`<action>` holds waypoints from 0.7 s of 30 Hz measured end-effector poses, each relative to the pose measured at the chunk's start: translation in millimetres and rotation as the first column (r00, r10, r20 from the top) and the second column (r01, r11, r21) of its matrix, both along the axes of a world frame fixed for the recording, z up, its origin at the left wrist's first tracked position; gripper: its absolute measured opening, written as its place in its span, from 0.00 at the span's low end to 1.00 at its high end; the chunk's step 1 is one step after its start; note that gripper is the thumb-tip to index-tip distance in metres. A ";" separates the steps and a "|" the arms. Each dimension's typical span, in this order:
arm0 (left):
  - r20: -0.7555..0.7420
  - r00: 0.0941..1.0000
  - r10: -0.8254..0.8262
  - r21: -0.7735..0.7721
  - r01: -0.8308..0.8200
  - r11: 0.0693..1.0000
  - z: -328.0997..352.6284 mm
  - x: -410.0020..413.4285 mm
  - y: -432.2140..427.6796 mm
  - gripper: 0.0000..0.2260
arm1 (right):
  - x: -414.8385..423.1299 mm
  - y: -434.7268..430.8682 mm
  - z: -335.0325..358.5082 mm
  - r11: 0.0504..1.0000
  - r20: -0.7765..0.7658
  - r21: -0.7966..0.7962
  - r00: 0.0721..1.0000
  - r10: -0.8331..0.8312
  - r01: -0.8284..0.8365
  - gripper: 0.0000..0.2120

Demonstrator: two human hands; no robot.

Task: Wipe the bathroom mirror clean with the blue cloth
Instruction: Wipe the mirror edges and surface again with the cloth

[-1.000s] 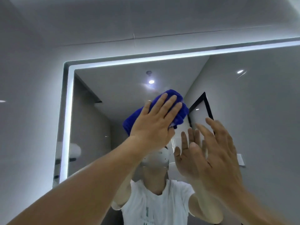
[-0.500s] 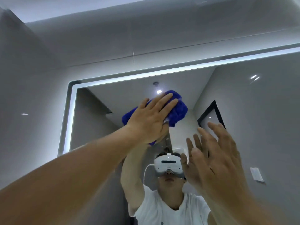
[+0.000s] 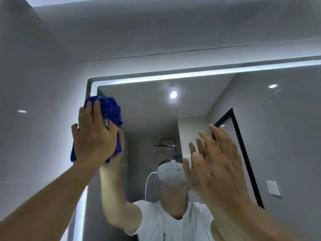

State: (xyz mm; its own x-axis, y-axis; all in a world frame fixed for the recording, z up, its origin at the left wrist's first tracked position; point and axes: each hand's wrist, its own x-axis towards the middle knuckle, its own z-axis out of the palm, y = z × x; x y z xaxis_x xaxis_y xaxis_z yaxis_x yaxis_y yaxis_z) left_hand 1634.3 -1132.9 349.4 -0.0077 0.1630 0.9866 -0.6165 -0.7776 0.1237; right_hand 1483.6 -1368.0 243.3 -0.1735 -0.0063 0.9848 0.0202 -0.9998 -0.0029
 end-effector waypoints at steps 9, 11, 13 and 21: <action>-0.064 0.997 0.042 0.121 -0.034 0.992 -43.7 1.8 3.1 0.28 | 19.2 52.7 27.5 0.996 -0.039 -0.048 0.997 0.069 -0.071 0.25; -0.060 0.997 0.051 0.155 -0.041 0.987 -5.0 6.1 9.5 0.28 | 22.5 52.0 32.3 0.996 -0.034 -0.065 0.998 0.052 -0.054 0.26; -0.058 0.995 0.083 0.171 -0.072 0.983 34.9 9.7 15.5 0.28 | 25.2 49.3 34.2 0.996 -0.016 -0.080 0.999 0.047 -0.049 0.27; -0.105 0.994 0.032 0.086 -0.023 0.996 132.8 11.4 13.8 0.28 | 34.7 45.6 41.3 0.996 0.023 -0.082 0.999 0.048 -0.046 0.26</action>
